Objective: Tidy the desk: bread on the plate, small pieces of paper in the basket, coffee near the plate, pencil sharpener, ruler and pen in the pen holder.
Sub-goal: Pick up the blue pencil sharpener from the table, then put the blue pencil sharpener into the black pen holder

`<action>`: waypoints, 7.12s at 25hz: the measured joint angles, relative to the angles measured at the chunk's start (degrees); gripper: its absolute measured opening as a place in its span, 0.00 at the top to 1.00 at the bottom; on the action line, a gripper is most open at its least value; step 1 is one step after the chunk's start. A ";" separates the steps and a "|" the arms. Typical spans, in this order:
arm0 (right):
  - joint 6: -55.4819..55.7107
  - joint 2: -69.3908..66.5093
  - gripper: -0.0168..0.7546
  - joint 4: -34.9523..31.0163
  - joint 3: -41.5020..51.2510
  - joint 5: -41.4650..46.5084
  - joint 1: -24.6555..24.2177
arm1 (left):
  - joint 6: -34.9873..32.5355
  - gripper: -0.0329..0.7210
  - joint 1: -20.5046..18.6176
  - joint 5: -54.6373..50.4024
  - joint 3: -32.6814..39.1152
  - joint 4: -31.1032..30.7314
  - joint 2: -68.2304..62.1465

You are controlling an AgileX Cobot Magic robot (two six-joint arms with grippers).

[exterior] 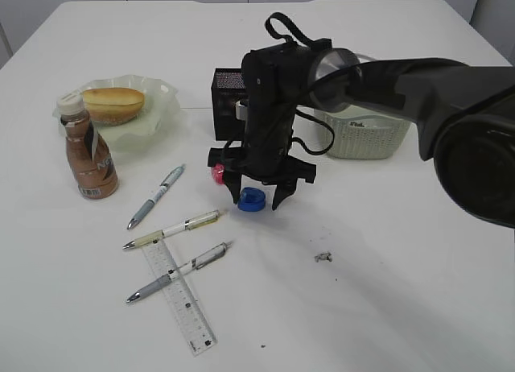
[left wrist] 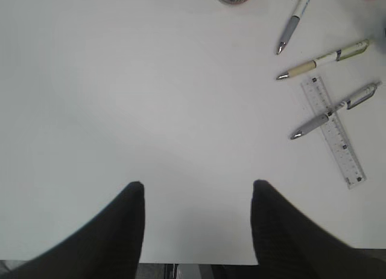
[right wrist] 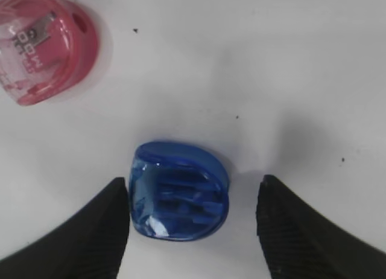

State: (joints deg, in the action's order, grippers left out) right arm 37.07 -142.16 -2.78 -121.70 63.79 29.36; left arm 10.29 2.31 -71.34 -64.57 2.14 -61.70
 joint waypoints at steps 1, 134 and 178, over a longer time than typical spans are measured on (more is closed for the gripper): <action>0.00 -0.12 0.35 0.00 0.00 0.00 0.00 | 0.00 0.40 0.00 0.00 0.00 0.08 0.00; -19.95 25.69 0.53 35.69 18.96 -66.67 -5.72 | 0.00 0.55 0.00 -0.22 0.00 1.04 0.00; -17.45 -4.68 0.53 22.11 2.97 -87.11 -9.09 | 0.00 0.55 0.00 -0.22 0.00 0.61 0.00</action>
State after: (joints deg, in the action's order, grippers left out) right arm 19.62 -146.84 19.33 -118.73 -23.32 20.27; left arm 10.29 2.31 -71.55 -64.57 2.75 -61.70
